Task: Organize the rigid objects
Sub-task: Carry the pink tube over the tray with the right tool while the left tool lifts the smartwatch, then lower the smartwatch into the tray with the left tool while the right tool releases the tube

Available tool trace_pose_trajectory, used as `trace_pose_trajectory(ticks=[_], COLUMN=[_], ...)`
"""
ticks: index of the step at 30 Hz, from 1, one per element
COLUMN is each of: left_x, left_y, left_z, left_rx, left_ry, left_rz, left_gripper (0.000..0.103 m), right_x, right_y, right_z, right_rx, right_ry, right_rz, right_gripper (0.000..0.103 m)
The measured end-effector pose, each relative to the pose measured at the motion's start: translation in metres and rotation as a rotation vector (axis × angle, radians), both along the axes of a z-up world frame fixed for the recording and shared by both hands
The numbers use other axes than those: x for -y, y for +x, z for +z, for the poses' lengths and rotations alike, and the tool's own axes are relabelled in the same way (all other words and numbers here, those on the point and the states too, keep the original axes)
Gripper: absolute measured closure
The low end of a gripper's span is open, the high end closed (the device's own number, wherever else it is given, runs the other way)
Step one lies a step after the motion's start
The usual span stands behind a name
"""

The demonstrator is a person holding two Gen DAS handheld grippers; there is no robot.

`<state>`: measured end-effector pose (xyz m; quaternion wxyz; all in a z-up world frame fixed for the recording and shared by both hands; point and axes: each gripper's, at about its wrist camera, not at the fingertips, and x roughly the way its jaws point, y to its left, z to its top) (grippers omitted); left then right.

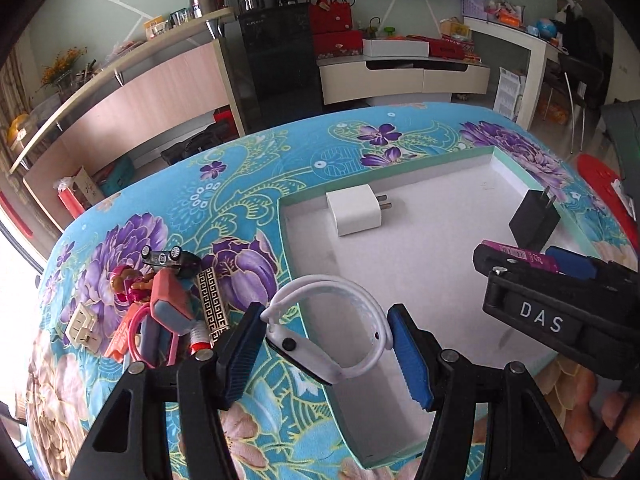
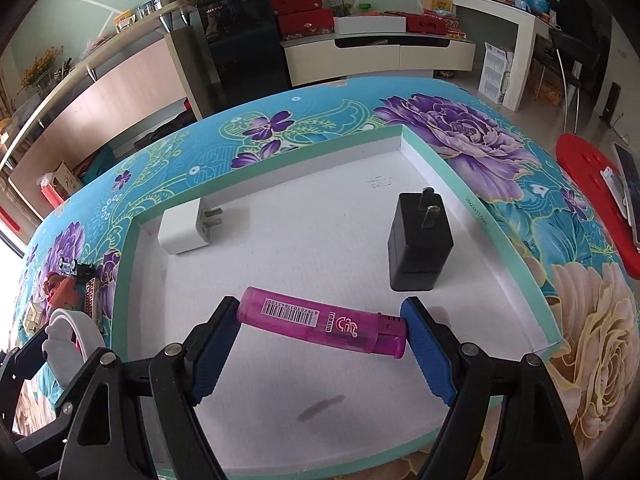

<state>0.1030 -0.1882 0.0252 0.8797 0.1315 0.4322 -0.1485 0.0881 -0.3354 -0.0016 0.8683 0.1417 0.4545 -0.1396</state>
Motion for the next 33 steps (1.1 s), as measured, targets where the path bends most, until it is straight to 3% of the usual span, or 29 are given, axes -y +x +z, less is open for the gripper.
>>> trace_pose_trajectory(ticks=[4,11,25,33], left_x=[0.016,0.027,0.020,0.013], left_y=[0.007,0.016,0.014,0.011], left_z=[-0.010,-0.014,-0.022,-0.015], left_rx=[-0.014,-0.004,-0.018,-0.003], left_ry=[0.057,0.079,0.033,0.025], left_rz=[-0.017,-0.016,-0.025,-0.014], left_gripper=[0.037,0.037,0.036,0.029], right_x=[0.013,0.028,0.019,0.016], right_y=[-0.001,-0.003,0.003,0.005], right_z=[-0.003,-0.006,-0.011,-0.010], right_rx=[0.002,-0.008,-0.048,-0.041], right_ry=[0.035,0.045,-0.020,-0.016], right_rz=[-0.027,-0.067,-0.043,-0.031], right_gripper=[0.020,0.020,0.020,0.020])
